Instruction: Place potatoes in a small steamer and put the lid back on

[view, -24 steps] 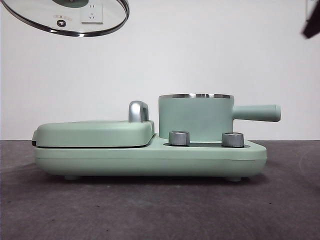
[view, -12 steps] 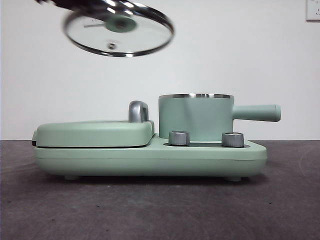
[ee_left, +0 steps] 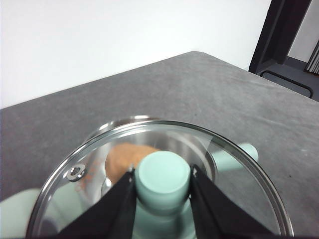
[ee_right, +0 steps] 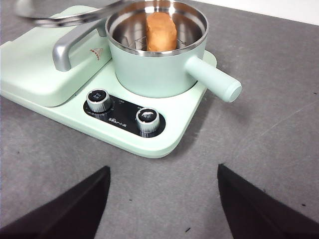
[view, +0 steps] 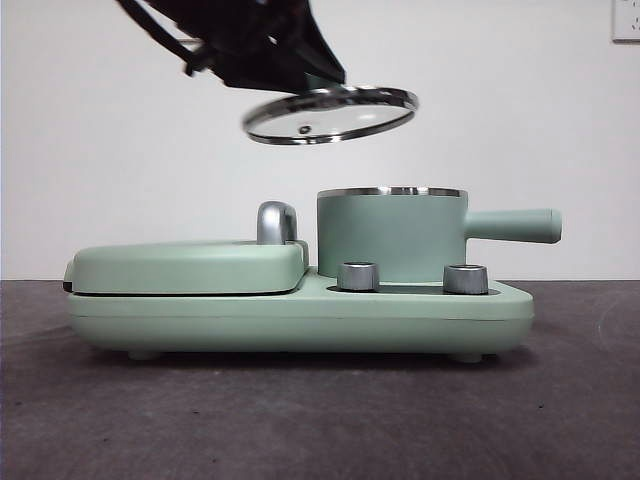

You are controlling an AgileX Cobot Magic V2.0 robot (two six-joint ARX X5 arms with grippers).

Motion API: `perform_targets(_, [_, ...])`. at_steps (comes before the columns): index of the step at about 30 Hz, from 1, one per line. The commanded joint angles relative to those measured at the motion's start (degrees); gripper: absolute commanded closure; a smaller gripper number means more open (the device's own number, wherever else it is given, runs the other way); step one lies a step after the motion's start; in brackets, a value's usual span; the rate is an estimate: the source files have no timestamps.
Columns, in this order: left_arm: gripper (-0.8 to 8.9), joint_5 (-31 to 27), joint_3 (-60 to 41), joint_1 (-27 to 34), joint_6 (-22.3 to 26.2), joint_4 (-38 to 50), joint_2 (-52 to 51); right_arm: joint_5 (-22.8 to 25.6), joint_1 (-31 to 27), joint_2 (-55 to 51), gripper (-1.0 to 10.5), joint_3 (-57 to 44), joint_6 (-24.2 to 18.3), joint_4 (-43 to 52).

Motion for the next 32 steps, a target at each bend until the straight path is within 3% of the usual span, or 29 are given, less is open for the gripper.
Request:
perform_targets(1, [8.05, 0.09, 6.23, -0.39, 1.79, 2.01, 4.68, 0.26, 0.39, 0.15, 6.1, 0.48, 0.59, 0.33])
perform_targets(14, [8.07, 0.17, 22.16, -0.63, 6.29, 0.72, 21.22, 1.53, 0.39, 0.15, 6.1, 0.48, 0.28, -1.81])
perform_targets(32, [8.07, 2.29, 22.69, -0.98, 8.52, -0.31, 24.52, 1.79, 0.39, 0.15, 6.1, 0.48, 0.15, -2.43])
